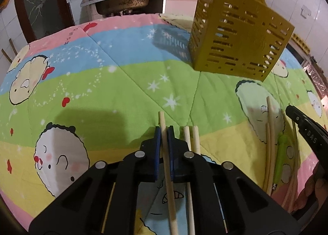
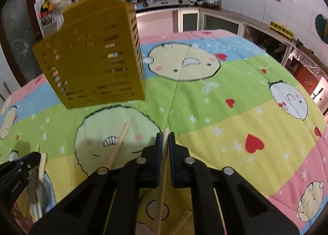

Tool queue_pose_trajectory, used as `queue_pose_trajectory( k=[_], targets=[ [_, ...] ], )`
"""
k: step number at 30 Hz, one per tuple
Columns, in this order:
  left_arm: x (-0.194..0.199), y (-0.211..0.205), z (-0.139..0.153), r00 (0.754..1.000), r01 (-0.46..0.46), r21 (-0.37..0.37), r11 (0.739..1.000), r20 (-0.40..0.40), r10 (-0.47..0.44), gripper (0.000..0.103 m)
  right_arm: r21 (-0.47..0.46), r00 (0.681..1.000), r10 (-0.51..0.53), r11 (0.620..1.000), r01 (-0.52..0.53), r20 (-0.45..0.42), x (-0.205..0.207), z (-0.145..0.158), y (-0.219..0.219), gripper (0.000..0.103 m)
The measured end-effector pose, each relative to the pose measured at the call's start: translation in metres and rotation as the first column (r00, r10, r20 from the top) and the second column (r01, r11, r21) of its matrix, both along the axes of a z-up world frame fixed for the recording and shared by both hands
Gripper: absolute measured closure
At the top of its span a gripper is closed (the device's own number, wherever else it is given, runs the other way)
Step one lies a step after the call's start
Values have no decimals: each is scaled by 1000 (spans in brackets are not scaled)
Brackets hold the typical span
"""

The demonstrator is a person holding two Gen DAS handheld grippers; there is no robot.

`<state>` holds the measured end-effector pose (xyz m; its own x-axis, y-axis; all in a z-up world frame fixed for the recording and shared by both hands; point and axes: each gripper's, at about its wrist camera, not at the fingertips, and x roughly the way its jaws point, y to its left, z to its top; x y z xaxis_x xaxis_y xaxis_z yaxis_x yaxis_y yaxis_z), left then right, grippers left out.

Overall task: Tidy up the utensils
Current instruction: 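Lift both held chopsticks upright and carry them over the olive slotted holder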

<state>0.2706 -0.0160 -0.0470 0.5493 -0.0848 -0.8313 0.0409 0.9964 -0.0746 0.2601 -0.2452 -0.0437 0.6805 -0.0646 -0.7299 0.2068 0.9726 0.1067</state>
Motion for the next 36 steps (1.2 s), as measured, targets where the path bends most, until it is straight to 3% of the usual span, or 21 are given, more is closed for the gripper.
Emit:
queue_pose_trajectory(
  k=[11,21,27,36],
  targets=[
    [-21,-2,58,975,36,-54,998,222,-23,99,77,985,29,996,-43,172,-23,50,-16,97],
    [-47,-2,116,905,53,-102,993,426,-4,99,44,929,66,995,-88,364,-50,102,-12,97],
    [-58,-5,134,876,73,-115,991,483,-8,99,34,898,79,994,-104,433,-55,115,-12,97],
    [-55,-3,134,865,63,-119,991,501,6,99,35,893,89,993,-116,441,-56,112,-13,97]
  ],
)
